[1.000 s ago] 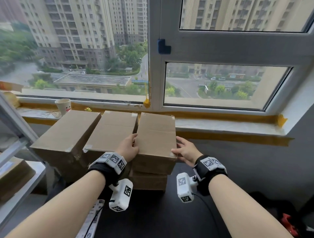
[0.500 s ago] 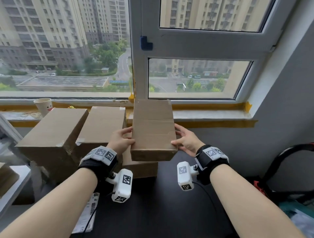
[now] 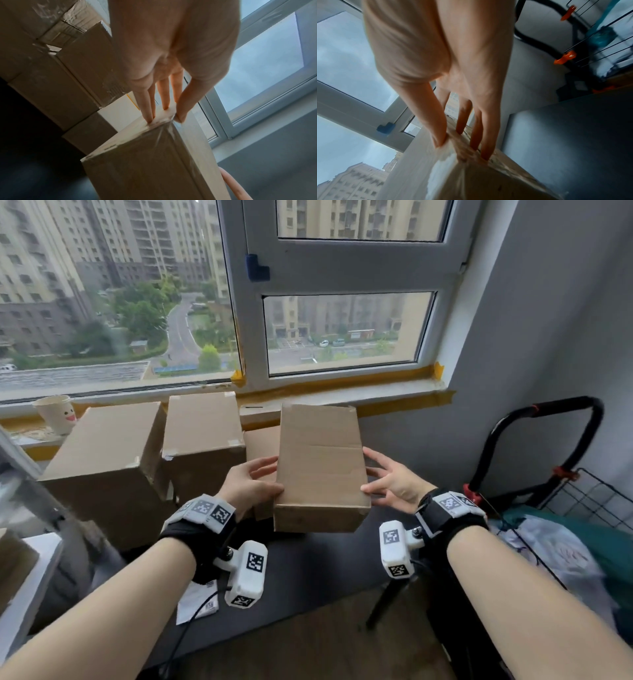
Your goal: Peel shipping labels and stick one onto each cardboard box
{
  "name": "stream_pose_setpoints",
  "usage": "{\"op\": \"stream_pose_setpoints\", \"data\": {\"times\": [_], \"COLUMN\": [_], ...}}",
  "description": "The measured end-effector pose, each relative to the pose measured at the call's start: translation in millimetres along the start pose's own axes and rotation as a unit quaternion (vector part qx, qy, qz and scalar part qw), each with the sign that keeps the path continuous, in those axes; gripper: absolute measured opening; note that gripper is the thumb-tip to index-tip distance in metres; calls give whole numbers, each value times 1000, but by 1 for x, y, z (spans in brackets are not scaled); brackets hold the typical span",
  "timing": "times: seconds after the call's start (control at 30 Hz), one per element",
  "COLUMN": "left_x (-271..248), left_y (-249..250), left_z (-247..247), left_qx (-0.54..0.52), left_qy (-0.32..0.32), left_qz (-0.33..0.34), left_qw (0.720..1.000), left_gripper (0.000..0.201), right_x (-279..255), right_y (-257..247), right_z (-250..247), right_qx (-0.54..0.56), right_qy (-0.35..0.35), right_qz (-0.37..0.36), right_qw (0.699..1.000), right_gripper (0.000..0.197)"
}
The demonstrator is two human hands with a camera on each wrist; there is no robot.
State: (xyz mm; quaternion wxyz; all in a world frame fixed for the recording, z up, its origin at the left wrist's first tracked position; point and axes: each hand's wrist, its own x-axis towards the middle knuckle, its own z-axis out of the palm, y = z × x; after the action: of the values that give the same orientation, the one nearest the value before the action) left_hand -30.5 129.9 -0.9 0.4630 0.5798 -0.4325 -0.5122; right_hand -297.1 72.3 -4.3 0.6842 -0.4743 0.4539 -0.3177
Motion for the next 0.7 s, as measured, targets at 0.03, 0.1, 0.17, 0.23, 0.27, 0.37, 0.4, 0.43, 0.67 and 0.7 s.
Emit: {"op": "stream_pose_setpoints", "data": {"times": [0.03, 0.1, 0.17, 0.23, 0.27, 0.37, 0.4, 0.43, 0.67, 0.7], "left_x": [-4, -12, -20, -26, -29, -36, -39, -42, -33, -30], "left_y": [-4, -15, -27, -39, -45, -67, -75, -82, -131, -136], "left_z": [1, 3, 5, 7, 8, 12, 14, 15, 25, 25], "left_qx": [-2, -11, -10, -2, -3, -16, -16, -17, -15, -15], "left_qy": [-12, -36, -55, -70, -78, -93, -94, -94, -57, -52], "left_qz": [-5, -17, -24, -29, -34, -55, -63, -71, -123, -132], "left_qw": [1000, 999, 998, 997, 996, 994, 993, 993, 991, 990], "left_gripper": [61, 62, 62, 63, 64, 67, 68, 68, 72, 72], "right_x": [-7, -21, -34, -45, -50, -59, -60, -60, -32, -26], "right_y": [5, 16, 27, 38, 45, 66, 74, 81, 117, 121], "right_z": [1, 1, 1, 1, 1, 0, 0, -1, -4, -3], "right_qx": [1, 5, 4, 4, 5, -1, -4, -6, -22, -26], "right_qy": [7, 22, 34, 48, 56, 71, 72, 74, 80, 83], "right_qz": [6, 16, 26, 34, 38, 65, 77, 89, 134, 136], "right_qw": [1000, 1000, 999, 998, 998, 995, 994, 993, 987, 987], "right_gripper": [83, 83, 85, 84, 84, 82, 82, 82, 87, 88]}}
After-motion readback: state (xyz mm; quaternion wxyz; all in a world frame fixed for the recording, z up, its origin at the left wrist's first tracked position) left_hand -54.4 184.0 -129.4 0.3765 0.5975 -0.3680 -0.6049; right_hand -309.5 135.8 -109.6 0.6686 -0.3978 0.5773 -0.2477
